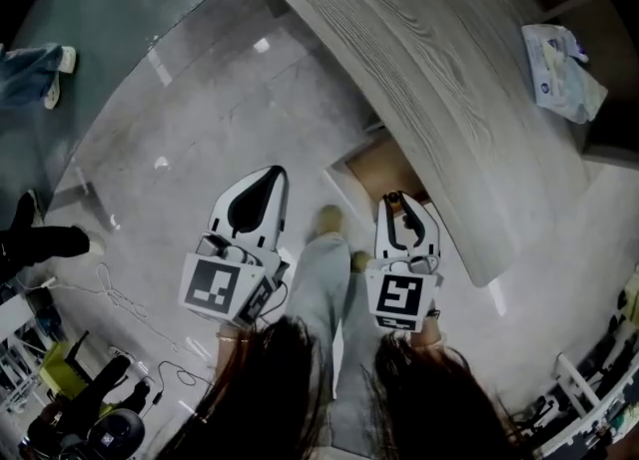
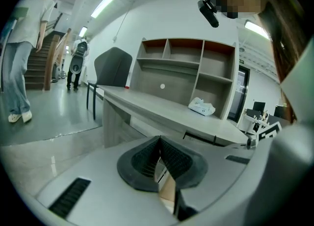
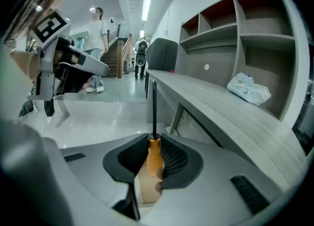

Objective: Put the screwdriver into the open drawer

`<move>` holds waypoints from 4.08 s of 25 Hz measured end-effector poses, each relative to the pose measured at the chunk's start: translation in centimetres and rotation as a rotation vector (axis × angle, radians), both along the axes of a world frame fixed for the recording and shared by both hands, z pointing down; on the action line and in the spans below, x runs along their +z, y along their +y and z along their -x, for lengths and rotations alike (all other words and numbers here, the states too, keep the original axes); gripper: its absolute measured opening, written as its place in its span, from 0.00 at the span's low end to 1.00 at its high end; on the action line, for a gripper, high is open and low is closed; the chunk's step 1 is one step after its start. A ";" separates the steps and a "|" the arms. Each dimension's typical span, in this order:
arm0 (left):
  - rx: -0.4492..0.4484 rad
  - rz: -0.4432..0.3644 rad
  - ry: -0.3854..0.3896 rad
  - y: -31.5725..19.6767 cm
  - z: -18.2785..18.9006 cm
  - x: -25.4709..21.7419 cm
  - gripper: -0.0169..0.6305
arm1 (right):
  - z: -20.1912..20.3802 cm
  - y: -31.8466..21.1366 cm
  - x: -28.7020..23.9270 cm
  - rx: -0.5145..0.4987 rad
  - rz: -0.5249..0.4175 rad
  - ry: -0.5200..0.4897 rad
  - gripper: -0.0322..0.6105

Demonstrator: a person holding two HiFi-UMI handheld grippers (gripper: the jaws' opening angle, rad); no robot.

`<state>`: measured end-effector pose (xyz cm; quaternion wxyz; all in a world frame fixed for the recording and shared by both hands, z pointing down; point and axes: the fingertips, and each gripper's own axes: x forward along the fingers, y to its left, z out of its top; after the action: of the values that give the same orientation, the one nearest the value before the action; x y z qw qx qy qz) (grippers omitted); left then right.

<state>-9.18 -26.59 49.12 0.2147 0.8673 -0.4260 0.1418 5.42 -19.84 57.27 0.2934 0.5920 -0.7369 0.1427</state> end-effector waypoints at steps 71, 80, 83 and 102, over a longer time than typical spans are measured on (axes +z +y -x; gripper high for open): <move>-0.026 0.100 0.041 1.3 -1.0 13.3 0.05 | -0.3 0.7 25.6 -0.047 0.650 0.212 0.20; -0.029 0.107 0.044 1.3 -0.8 13.4 0.05 | -0.2 1.0 26.5 -0.041 0.693 0.242 0.20; -0.032 0.110 0.043 1.3 -0.8 13.5 0.05 | -0.2 1.1 27.0 -0.045 0.710 0.256 0.21; -0.030 0.115 0.038 0.6 -0.5 13.6 0.05 | 0.6 1.5 27.8 -0.067 0.752 0.251 0.23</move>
<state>-8.66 -25.96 62.76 0.2742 0.8496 -0.4261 0.1464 4.81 -18.31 85.04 0.5821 0.4317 -0.6105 0.3196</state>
